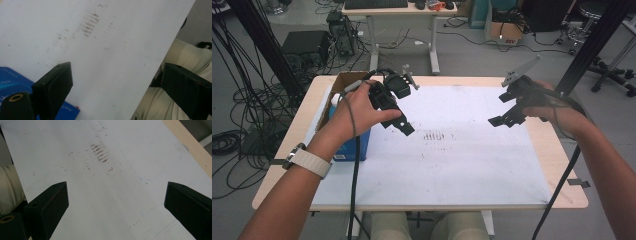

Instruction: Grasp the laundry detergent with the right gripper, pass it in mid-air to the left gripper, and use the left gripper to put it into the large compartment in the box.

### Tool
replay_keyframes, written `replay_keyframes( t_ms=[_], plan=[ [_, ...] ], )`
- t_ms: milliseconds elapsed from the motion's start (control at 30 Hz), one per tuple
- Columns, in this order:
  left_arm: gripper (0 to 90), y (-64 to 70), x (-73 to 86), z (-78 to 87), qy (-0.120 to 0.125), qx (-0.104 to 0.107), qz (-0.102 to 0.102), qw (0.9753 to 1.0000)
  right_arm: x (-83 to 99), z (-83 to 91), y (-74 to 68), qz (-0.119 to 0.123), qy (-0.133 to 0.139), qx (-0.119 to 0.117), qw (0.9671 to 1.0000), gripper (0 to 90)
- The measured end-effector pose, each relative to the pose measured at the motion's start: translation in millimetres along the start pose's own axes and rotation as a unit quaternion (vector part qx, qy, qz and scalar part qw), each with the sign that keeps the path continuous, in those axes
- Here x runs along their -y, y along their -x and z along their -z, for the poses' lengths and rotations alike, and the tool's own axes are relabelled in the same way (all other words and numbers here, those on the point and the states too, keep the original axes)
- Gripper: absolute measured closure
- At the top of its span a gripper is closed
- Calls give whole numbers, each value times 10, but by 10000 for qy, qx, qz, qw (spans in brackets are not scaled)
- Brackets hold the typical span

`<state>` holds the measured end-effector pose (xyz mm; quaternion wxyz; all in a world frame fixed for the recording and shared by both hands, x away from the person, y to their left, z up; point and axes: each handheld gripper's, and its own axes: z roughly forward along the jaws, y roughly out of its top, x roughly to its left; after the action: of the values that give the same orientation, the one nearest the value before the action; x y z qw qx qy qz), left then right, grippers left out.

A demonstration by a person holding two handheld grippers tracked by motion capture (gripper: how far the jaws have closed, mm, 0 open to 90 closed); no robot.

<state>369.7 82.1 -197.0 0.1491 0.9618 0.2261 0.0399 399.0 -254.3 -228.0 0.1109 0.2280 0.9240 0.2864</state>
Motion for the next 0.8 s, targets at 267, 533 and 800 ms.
replay_keyframes(
  t_ms=[267,533,800],
  plan=[
    [107,52,18,-102,-56,64,-193,9998,-48,-35,-15,1,37,-27,10000,54],
    [107,80,26,-166,-107,61,-243,9996,-96,-110,-23,124,160,-94,9998,55],
    [109,99,10,-182,-105,55,-276,9995,-82,-89,-6,190,23,-88,9998,55]
  ],
)
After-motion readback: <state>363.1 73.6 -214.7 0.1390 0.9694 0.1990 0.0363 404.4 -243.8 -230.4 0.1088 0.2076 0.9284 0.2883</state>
